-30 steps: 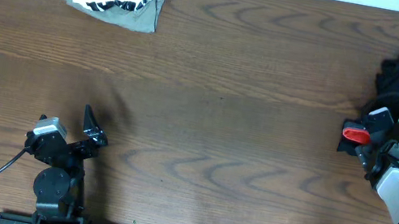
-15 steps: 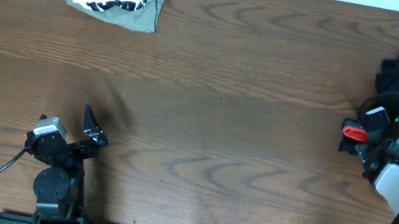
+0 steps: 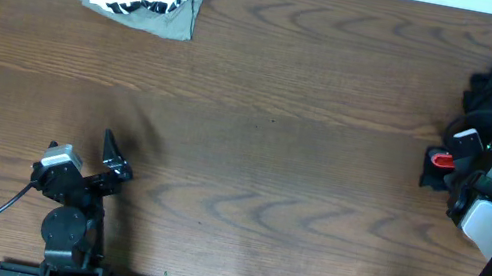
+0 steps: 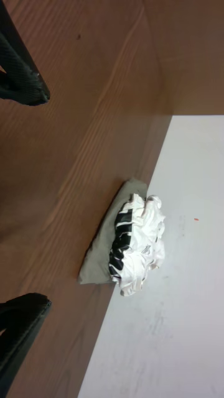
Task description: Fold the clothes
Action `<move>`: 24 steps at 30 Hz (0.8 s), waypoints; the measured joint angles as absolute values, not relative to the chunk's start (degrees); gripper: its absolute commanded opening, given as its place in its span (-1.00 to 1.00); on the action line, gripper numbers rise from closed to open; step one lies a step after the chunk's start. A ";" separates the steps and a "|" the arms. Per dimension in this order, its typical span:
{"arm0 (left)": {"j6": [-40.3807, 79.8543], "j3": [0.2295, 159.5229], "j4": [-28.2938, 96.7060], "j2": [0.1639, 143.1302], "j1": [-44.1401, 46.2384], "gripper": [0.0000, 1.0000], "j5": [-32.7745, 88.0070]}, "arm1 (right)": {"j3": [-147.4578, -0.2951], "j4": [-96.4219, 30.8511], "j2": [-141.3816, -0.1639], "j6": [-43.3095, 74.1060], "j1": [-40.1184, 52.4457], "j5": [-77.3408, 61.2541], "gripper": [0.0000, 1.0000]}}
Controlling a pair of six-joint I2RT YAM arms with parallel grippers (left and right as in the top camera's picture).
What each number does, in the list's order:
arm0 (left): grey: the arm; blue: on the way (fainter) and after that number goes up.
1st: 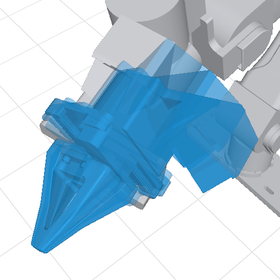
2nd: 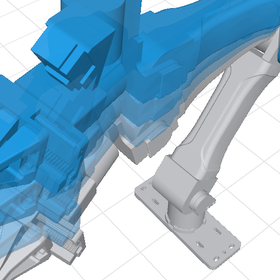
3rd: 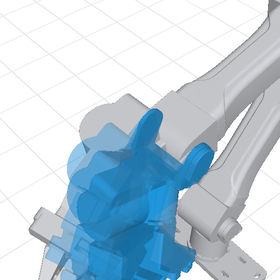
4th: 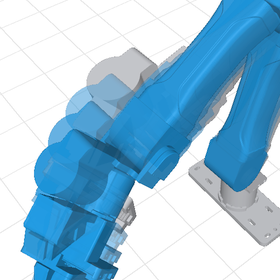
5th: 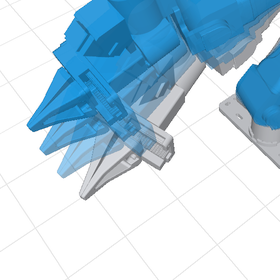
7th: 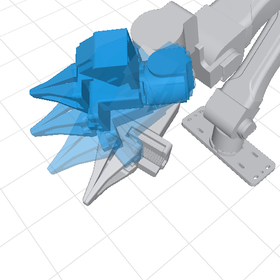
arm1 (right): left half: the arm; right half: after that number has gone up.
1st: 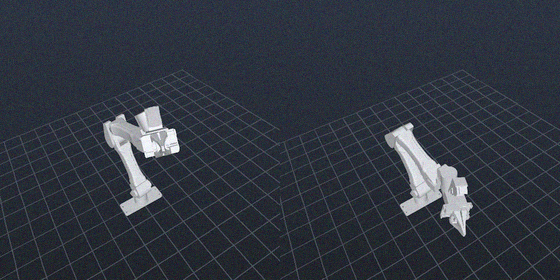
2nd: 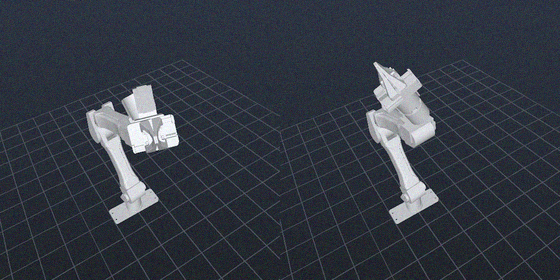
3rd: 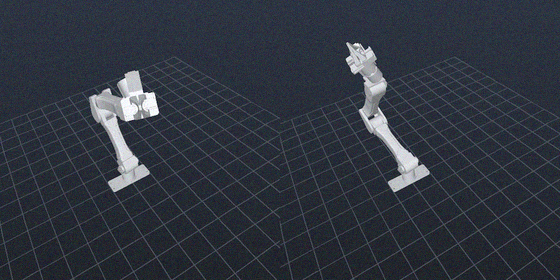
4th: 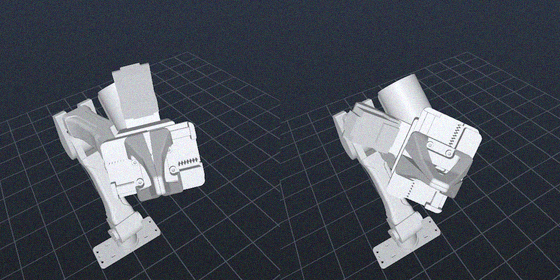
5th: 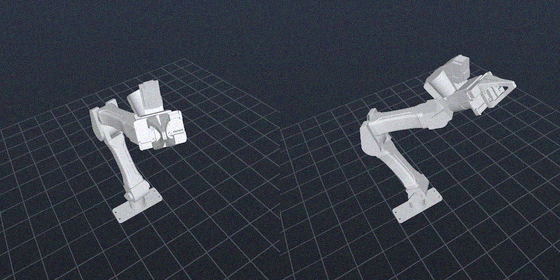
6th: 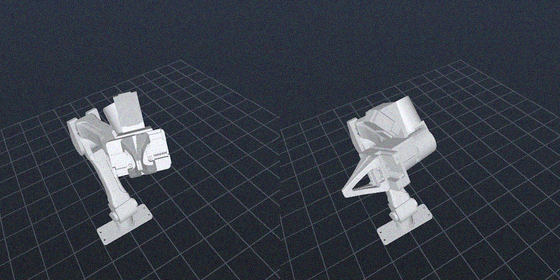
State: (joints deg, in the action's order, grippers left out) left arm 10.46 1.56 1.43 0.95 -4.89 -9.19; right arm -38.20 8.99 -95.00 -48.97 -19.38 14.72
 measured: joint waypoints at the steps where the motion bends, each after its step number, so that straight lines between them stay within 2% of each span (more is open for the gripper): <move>1: 10.46 1.56 1.43 0.95 -4.89 0.96 -9.19 | -38.20 9.10 -95.00 -48.27 -19.38 14.74 -0.60; 4: 10.46 1.56 1.43 0.95 -4.89 0.96 -9.19 | -38.20 9.28 -94.85 -45.74 -19.38 14.74 -0.97; 19: 10.46 1.56 1.43 0.95 -4.89 0.96 -9.19 | -38.17 9.28 -80.68 -38.13 -15.57 18.87 -0.97; 24: 10.46 1.56 1.43 0.95 -4.89 0.96 -9.19 | -38.17 8.73 -77.93 -35.29 -13.47 18.87 -0.70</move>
State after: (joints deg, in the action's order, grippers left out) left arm 10.46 1.56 1.43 0.95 -4.89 -9.19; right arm -38.17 8.73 -77.93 -35.29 -13.47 18.87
